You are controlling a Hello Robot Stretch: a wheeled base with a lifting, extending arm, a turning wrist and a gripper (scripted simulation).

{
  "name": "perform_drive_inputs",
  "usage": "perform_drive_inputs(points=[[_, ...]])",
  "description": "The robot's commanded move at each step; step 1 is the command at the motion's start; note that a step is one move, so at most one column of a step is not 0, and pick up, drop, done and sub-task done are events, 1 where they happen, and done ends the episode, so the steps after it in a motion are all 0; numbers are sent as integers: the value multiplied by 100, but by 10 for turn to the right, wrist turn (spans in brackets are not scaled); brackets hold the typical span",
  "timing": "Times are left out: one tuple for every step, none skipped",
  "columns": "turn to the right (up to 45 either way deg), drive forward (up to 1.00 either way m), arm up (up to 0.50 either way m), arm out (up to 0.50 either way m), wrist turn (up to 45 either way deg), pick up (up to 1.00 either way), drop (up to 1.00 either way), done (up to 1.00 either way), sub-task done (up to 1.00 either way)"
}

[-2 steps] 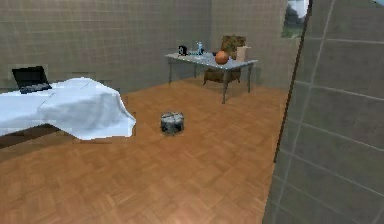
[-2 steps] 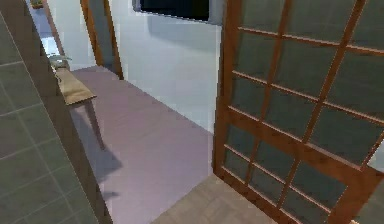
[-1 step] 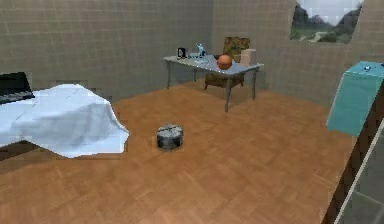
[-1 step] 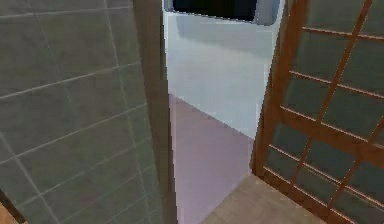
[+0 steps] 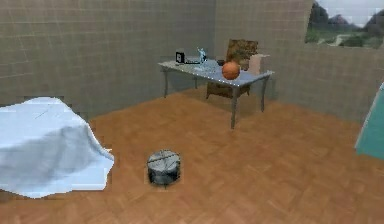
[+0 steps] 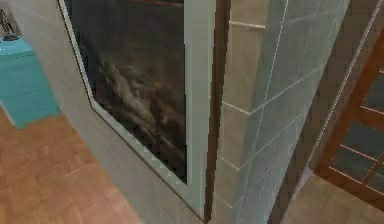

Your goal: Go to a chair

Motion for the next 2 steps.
perform_drive_inputs(points=[[270,0,0,0,0,0,0,0,0],[0,100,0,0,0,0,0,0,0]])
